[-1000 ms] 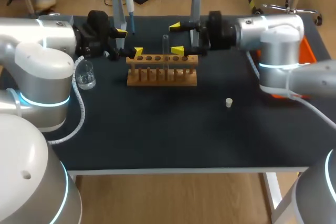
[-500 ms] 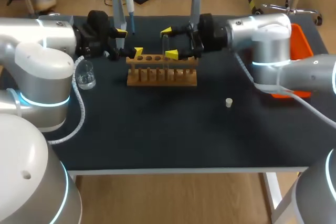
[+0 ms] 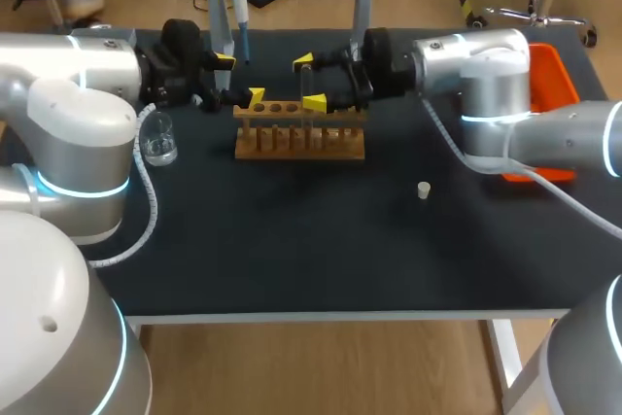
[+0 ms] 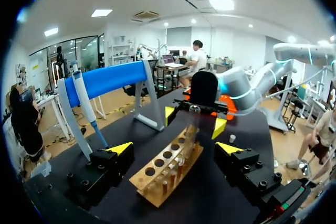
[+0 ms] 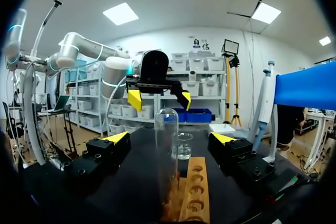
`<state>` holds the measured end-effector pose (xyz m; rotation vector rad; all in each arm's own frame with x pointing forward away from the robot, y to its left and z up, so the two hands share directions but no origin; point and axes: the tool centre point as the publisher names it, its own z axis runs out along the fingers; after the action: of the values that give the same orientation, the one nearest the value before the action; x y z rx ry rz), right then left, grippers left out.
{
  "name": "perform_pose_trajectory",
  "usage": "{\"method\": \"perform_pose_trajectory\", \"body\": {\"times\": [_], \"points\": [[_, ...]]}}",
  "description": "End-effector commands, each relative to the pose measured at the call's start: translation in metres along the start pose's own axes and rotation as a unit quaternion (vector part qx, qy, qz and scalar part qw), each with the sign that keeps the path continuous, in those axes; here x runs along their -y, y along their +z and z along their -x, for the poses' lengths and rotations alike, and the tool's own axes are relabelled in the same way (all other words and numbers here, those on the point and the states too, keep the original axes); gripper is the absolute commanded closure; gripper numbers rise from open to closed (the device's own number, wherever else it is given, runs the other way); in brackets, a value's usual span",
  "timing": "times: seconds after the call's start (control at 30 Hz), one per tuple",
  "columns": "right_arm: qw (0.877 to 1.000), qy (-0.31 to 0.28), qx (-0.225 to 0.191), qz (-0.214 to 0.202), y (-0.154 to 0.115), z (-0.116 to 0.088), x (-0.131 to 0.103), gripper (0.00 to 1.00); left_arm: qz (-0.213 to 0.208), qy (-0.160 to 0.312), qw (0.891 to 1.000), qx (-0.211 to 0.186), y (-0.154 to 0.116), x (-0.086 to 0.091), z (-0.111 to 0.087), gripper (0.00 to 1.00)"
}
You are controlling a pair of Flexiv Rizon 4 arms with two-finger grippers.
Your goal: Invert the test tube, pick up the pipette, mount the tip to pipette, aspirate from beaker and dispense into the tube, eject the tip, return the pipette, and cap with the stopper.
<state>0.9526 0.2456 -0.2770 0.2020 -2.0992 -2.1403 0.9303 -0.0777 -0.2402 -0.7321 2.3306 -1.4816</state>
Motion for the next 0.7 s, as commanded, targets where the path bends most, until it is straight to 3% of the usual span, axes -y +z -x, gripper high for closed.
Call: {"method": "perform_pose_trajectory", "body": {"times": [0.03, 0.2, 0.27, 0.33, 0.47, 0.53, 0.7], "points": [[1.000, -0.001, -0.010, 0.005, 0.0011, 0.0049, 0.0032, 0.00, 0.001, 0.000, 1.000, -0.002, -0.0009, 0.0002, 0.0008, 0.00], [1.000, 0.000, -0.009, 0.003, 0.0036, 0.0052, 0.0043, 0.00, 0.001, 0.000, 1.000, -0.002, -0.0009, 0.0002, 0.0008, 0.00], [1.000, 0.001, -0.008, 0.004, 0.0042, 0.0054, 0.0046, 0.35, 0.001, 0.000, 1.000, -0.002, -0.0009, 0.0002, 0.0008, 0.00], [1.000, 0.001, -0.005, 0.003, 0.0047, 0.0058, 0.0048, 0.45, 0.001, 0.000, 1.000, -0.002, -0.0009, 0.0002, 0.0008, 0.00], [1.000, 0.002, 0.001, 0.003, 0.0050, 0.0068, 0.0052, 0.44, 0.001, 0.000, 1.000, -0.002, -0.0009, 0.0002, 0.0008, 0.00], [1.000, 0.002, 0.004, 0.003, 0.0051, 0.0070, 0.0054, 0.50, 0.001, 0.000, 1.000, -0.002, -0.0009, 0.0002, 0.0008, 0.00], [1.000, 0.000, 0.006, 0.000, 0.0063, 0.0071, 0.0063, 0.55, 0.001, 0.000, 1.000, -0.002, -0.0009, 0.0002, 0.0008, 0.00]]}}
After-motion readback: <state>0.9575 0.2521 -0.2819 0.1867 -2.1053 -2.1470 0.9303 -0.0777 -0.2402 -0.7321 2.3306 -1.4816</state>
